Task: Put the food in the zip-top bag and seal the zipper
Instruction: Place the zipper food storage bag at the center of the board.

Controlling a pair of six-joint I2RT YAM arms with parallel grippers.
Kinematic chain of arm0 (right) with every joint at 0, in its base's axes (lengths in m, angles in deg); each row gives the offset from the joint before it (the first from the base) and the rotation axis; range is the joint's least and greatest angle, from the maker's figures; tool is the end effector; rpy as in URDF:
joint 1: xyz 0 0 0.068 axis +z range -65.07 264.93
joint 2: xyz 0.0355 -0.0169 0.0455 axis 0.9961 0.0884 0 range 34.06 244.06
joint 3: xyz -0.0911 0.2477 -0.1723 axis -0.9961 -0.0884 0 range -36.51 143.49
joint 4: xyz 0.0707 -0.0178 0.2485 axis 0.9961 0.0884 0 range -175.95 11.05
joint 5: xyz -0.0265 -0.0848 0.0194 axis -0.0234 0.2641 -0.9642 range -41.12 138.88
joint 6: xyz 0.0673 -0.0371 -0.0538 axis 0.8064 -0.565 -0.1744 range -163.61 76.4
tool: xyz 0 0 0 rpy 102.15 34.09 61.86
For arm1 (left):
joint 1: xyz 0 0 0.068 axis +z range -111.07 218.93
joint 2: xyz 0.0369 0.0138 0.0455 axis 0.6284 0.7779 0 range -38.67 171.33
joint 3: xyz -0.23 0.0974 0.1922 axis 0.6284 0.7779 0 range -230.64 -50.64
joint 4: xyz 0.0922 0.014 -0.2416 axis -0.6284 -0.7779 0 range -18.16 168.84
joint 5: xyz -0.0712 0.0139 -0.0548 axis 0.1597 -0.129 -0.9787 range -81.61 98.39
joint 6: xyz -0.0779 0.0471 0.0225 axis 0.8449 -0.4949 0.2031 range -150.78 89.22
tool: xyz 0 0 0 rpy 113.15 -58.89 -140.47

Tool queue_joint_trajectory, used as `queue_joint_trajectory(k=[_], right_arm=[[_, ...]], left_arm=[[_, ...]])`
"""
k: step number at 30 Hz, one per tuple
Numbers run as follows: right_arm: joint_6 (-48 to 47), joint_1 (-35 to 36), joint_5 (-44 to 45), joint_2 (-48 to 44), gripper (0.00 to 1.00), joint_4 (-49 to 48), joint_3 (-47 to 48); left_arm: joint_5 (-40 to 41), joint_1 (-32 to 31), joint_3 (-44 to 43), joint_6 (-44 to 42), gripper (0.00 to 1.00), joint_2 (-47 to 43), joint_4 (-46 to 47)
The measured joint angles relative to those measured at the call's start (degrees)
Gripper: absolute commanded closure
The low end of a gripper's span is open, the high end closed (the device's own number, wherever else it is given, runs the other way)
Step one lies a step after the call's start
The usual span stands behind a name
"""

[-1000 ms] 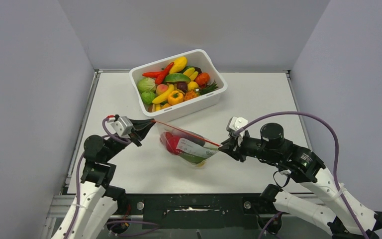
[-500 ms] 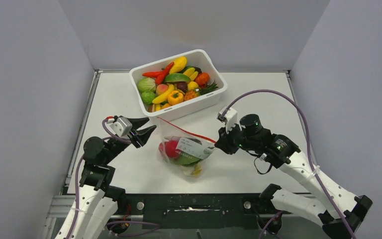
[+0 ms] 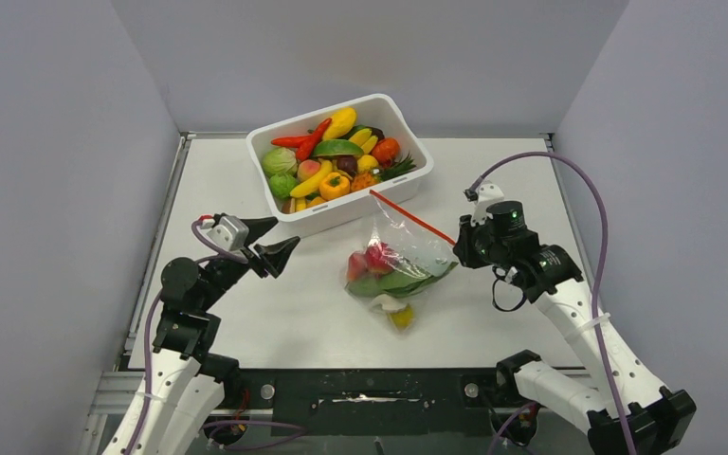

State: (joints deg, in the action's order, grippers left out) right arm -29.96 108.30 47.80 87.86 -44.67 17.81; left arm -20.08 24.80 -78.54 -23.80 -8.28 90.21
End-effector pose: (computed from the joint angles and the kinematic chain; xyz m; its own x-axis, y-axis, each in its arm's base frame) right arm 0.1831 0.0809 0.3203 -0.6790 -0.0365 -0.7333 -0.2568 0.9475 0.1906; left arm 0.1318 -0.0747 0.3414 0.0670 -0.1270 -0.9896 0.6846 0.7274 -0.0470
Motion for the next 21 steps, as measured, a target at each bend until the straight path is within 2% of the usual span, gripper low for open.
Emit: queue_joint_trajectory(k=[10, 12, 17, 19, 21], right_arm=[[4.17, -4.31, 6.4, 1.38, 0.92, 3.08, 0.02], [5.22, -4.98, 8.07, 1.38, 0.89, 3.78, 0.02], [6.8, -7.65, 10.12, 1.03, 0.88, 4.9, 0.02], [7.56, -8.79, 10.4, 0.13, 0.83, 5.35, 0.02], [8.44, -10.34, 10.71, -1.55, 0.69, 5.6, 0.02]], left_arm=[[4.35, 0.0, -0.7, 2.29, 0.37, 0.11, -4.07], [4.98, 0.0, -1.18, 3.06, 0.31, 0.22, -5.09], [5.62, 0.0, -1.33, 6.23, 0.29, 0.28, -5.27], [6.1, 0.0, -1.36, 7.85, 0.29, 0.44, -5.29], [6.82, 0.0, -1.4, 9.27, 0.29, 0.68, -5.25]])
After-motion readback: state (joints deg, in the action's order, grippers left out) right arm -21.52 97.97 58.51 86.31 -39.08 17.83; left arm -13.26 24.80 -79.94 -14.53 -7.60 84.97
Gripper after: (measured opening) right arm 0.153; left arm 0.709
